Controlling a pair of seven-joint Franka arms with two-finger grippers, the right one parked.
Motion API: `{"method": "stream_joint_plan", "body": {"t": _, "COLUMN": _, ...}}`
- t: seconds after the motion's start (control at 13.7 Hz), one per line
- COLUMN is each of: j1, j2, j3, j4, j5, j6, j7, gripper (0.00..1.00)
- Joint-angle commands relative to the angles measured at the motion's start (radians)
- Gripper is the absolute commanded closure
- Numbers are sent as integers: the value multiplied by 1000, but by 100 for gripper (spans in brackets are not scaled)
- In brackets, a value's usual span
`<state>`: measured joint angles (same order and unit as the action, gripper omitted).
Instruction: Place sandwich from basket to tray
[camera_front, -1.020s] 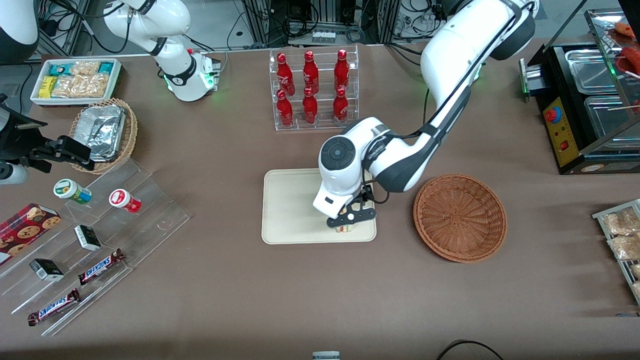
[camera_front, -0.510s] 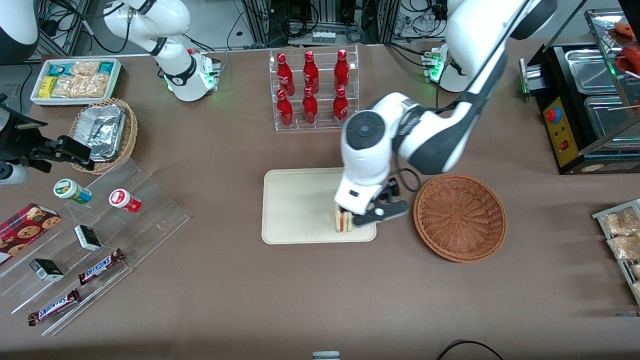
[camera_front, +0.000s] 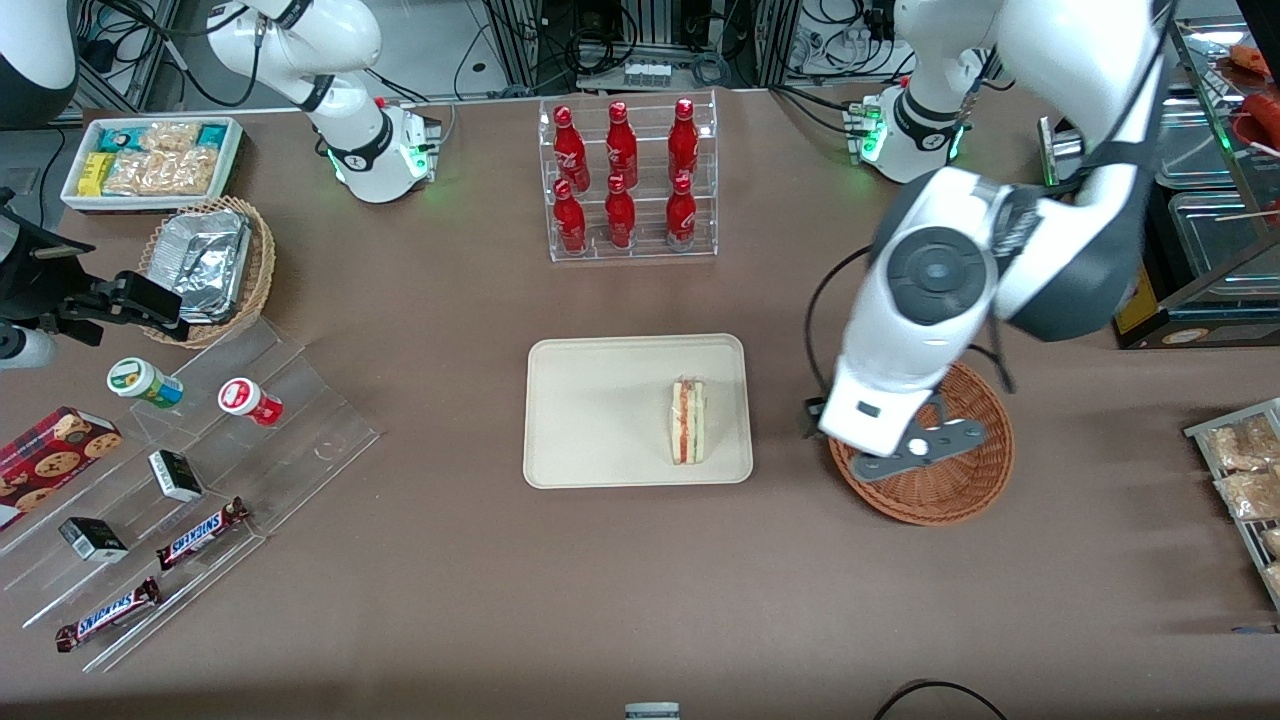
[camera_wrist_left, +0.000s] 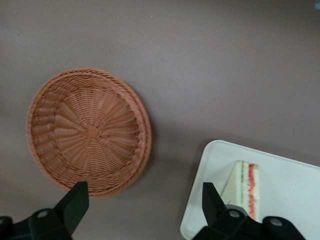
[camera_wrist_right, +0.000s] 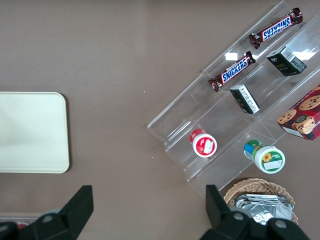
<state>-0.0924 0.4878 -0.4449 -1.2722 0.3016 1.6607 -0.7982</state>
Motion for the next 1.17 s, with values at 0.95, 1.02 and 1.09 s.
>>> {"method": "stream_joint_plan", "body": {"t": 0.95, "j1": 188, "j2": -311, "j3": 130, "j4": -171, "j5": -182, "j6": -205, "j7": 482, "gripper": 0}}
{"method": "stream_joint_plan", "body": {"t": 1.02, "j1": 171, "j2": -340, "j3": 165, "j4": -199, "j5": -183, "j6": -206, "j7": 513, "gripper": 0}}
{"method": "stream_joint_plan", "body": {"t": 1.09, "j1": 152, "j2": -366, "j3": 190, "j4": -231, "j5": -183, "j6": -203, "j7": 523, "gripper": 0}}
